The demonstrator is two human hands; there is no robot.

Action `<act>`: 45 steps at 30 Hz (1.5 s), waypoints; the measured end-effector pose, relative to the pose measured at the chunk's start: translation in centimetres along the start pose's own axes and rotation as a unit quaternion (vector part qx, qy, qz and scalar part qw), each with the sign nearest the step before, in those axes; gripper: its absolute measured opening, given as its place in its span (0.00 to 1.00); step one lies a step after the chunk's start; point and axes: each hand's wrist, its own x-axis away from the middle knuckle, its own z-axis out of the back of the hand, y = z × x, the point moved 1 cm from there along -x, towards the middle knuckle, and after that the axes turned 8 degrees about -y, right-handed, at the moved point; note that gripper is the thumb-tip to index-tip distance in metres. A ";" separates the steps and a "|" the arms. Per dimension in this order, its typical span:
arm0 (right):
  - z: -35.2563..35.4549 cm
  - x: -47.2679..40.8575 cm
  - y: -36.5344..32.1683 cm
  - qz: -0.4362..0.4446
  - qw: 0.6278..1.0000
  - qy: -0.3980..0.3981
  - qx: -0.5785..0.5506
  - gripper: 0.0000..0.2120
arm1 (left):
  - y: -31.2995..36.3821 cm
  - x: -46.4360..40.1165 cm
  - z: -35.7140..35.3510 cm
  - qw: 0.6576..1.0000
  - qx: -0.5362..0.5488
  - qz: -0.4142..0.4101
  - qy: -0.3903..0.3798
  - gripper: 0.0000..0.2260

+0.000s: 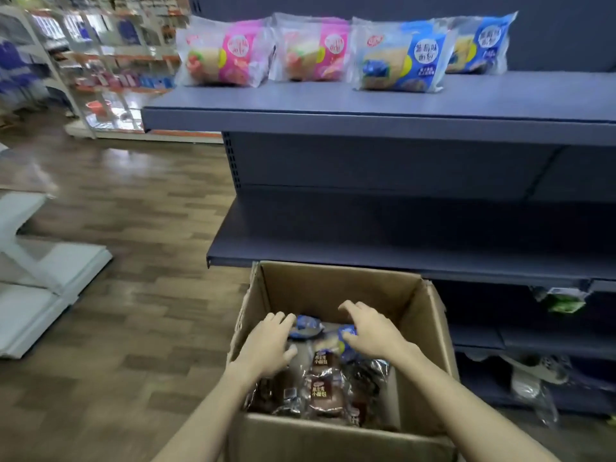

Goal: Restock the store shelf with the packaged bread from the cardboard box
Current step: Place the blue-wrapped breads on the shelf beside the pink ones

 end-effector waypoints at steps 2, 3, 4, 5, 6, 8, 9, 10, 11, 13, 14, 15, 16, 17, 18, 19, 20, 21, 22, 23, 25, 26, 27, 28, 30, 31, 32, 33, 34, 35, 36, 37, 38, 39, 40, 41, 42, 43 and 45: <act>-2.3 0.0 1.0 -0.037 0.999 -0.023 -0.026 0.24 | 0.3 0.9 -2.9 0.998 0.048 0.025 -0.029 0.21; -3.5 0.0 1.4 -0.053 0.997 -0.033 -0.039 0.24 | 0.5 1.3 -4.1 0.996 0.057 0.032 -0.054 0.20; -4.7 0.1 1.7 -0.067 0.996 -0.044 -0.049 0.24 | 0.5 1.6 -5.0 0.995 0.058 0.034 -0.075 0.20; -5.8 0.1 2.1 -0.075 0.994 -0.052 -0.063 0.24 | 0.4 1.6 -5.5 0.994 0.061 0.032 -0.083 0.20; -6.8 0.2 2.5 -0.081 0.992 -0.060 -0.079 0.23 | 0.3 1.6 -5.6 0.995 0.067 0.030 -0.075 0.19; -8.7 0.4 3.2 -0.081 0.988 -0.073 -0.111 0.19 | 0.1 1.3 -5.3 0.996 0.072 0.036 -0.043 0.16; -9.5 0.5 3.6 -0.080 0.985 -0.080 -0.126 0.17 | 0.0 1.2 -5.2 0.996 0.070 0.040 -0.031 0.14; -10.0 0.6 3.9 -0.080 0.984 -0.083 -0.137 0.15 | -0.1 1.2 -5.3 0.996 0.067 0.044 -0.028 0.13; -10.5 0.8 4.3 -0.079 0.983 -0.083 -0.143 0.15 | -0.1 1.3 -5.6 0.996 0.064 0.048 -0.038 0.14; -10.7 1.3 4.5 -0.083 0.982 -0.081 -0.147 0.17 | 0.2 1.5 -6.5 0.994 0.060 0.046 -0.078 0.19; -10.7 1.4 4.5 -0.088 0.982 -0.081 -0.147 0.20 | 0.4 1.6 -6.9 0.993 0.062 0.044 -0.091 0.21; -10.8 1.5 4.6 -0.093 0.982 -0.081 -0.144 0.22 | 0.6 1.7 -7.1 0.992 0.067 0.043 -0.095 0.21; -10.9 1.5 4.7 -0.101 0.981 -0.087 -0.141 0.24 | 0.8 1.7 -7.2 0.992 0.070 0.041 -0.093 0.21; -11.1 1.6 4.7 -0.107 0.980 -0.092 -0.139 0.26 | 0.8 1.7 -7.4 0.992 0.070 0.039 -0.093 0.21; -11.2 1.6 4.6 -0.113 0.979 -0.098 -0.138 0.27 | 0.8 1.6 -7.6 0.993 0.065 0.037 -0.096 0.19; -11.3 1.7 4.5 -0.115 0.979 -0.103 -0.136 0.28 | 0.8 1.6 -7.8 0.992 0.058 0.036 -0.103 0.18; -11.4 1.6 4.5 -0.116 0.978 -0.107 -0.133 0.28 | 0.6 1.5 -8.0 0.992 0.049 0.036 -0.114 0.18; -11.6 1.5 4.5 -0.114 0.979 -0.109 -0.132 0.28 | 0.5 1.4 -8.1 0.991 0.044 0.037 -0.124 0.19; -11.8 1.3 4.6 -0.112 0.979 -0.110 -0.132 0.28 | 0.4 1.3 -8.3 0.990 0.038 0.037 -0.133 0.20; -11.8 1.1 4.6 -0.110 0.979 -0.109 -0.133 0.29 | 0.4 1.2 -8.4 0.989 0.031 0.037 -0.140 0.20; -11.6 0.8 4.6 -0.112 0.978 -0.110 -0.134 0.31 | 0.5 0.7 -8.5 0.989 0.016 0.026 -0.144 0.20; -11.6 0.6 4.7 -0.114 0.978 -0.111 -0.136 0.32 | 0.7 0.4 -8.6 0.989 0.006 0.016 -0.146 0.20; -11.6 0.5 4.8 -0.114 0.978 -0.111 -0.138 0.32 | 0.9 0.1 -8.6 0.989 -0.001 0.009 -0.149 0.20; -11.5 0.5 4.8 -0.115 0.977 -0.113 -0.141 0.33 | 1.0 -0.3 -8.5 0.989 -0.003 0.007 -0.151 0.21; -11.6 0.3 5.1 -0.116 0.976 -0.116 -0.146 0.34 | 0.9 -1.0 -8.6 0.989 -0.001 0.010 -0.150 0.20; -11.7 0.3 5.1 -0.117 0.975 -0.117 -0.149 0.34 | 0.8 -1.3 -8.7 0.988 0.001 0.014 -0.151 0.20; -11.6 0.3 5.2 -0.118 0.973 -0.119 -0.156 0.34 | 0.7 -1.6 -8.7 0.988 0.003 0.019 -0.151 0.21; -11.6 0.3 5.3 -0.118 0.973 -0.119 -0.161 0.34 | 0.5 -2.0 -8.8 0.989 0.008 0.028 -0.147 0.22; -11.5 0.3 5.4 -0.116 0.972 -0.119 -0.167 0.34 | 0.3 -2.4 -8.7 0.989 0.013 0.040 -0.140 0.22; -11.3 0.3 5.4 -0.115 0.972 -0.118 -0.169 0.34 | 0.1 -2.8 -8.6 0.990 0.016 0.053 -0.131 0.22; -11.1 0.3 5.5 -0.116 0.971 -0.117 -0.171 0.35 | -0.1 -3.3 -8.5 0.991 0.015 0.064 -0.119 0.22; -11.0 0.3 5.6 -0.119 0.970 -0.116 -0.175 0.35 | -0.4 -3.7 -8.4 0.991 0.015 0.072 -0.109 0.22; -10.9 0.3 5.6 -0.119 0.970 -0.114 -0.178 0.35 | -0.7 -4.2 -8.3 0.992 0.014 0.078 -0.101 0.23; -10.7 0.3 5.5 -0.117 0.971 -0.108 -0.178 0.35 | -1.0 -4.6 -8.3 0.992 0.016 0.086 -0.095 0.24; -10.6 0.4 5.4 -0.112 0.973 -0.104 -0.173 0.34 | -1.3 -5.0 -8.3 0.991 0.024 0.095 -0.087 0.26; -10.4 0.5 5.3 -0.108 0.974 -0.105 -0.169 0.34 | -1.6 -5.4 -8.4 0.991 0.035 0.106 -0.077 0.26; -10.3 0.7 5.2 -0.104 0.974 -0.108 -0.168 0.33 | -1.9 -5.7 -8.4 0.990 0.047 0.116 -0.066 0.26; -10.2 0.8 5.2 -0.103 0.975 -0.113 -0.164 0.33 | -2.2 -6.0 -8.4 0.989 0.061 0.125 -0.052 0.24; -9.9 1.0 5.5 -0.111 0.975 -0.121 -0.147 0.32 | -2.9 -6.5 -8.4 0.986 0.091 0.135 -0.020 0.23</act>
